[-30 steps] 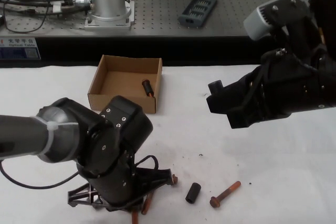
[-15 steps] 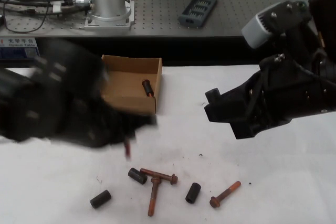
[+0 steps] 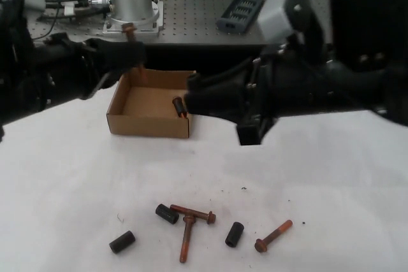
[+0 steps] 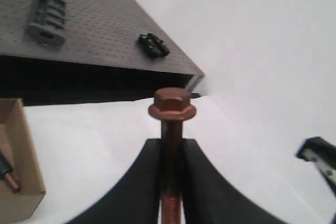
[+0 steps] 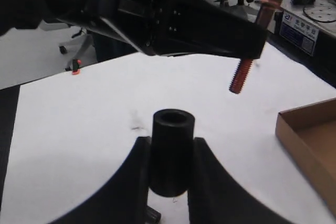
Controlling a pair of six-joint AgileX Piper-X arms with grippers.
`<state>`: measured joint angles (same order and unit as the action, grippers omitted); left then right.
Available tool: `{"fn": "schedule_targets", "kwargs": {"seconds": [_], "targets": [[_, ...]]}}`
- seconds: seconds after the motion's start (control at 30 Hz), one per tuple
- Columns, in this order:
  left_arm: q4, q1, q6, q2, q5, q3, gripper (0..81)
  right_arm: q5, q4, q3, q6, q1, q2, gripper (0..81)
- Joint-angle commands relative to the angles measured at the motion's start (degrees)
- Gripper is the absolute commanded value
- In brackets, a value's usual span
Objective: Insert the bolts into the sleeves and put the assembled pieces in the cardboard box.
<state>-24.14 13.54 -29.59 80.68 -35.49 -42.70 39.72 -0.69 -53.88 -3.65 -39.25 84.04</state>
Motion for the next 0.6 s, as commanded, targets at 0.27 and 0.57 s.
{"fn": "schedule_targets", "kwargs": {"seconds": [0.27,0.57], "targets": [[-16.5,-0.1,-3.2,6.3,-11.5,-0.2,0.6,7.1,-7.7,-0.2,4.5,0.6,7.9,5.4],[-13.2,0.5,1.9,6.7,-12.3,0.1,0.6,8.2,-7.7,-0.2,4.5,4.1,10.9,5.4]]}}
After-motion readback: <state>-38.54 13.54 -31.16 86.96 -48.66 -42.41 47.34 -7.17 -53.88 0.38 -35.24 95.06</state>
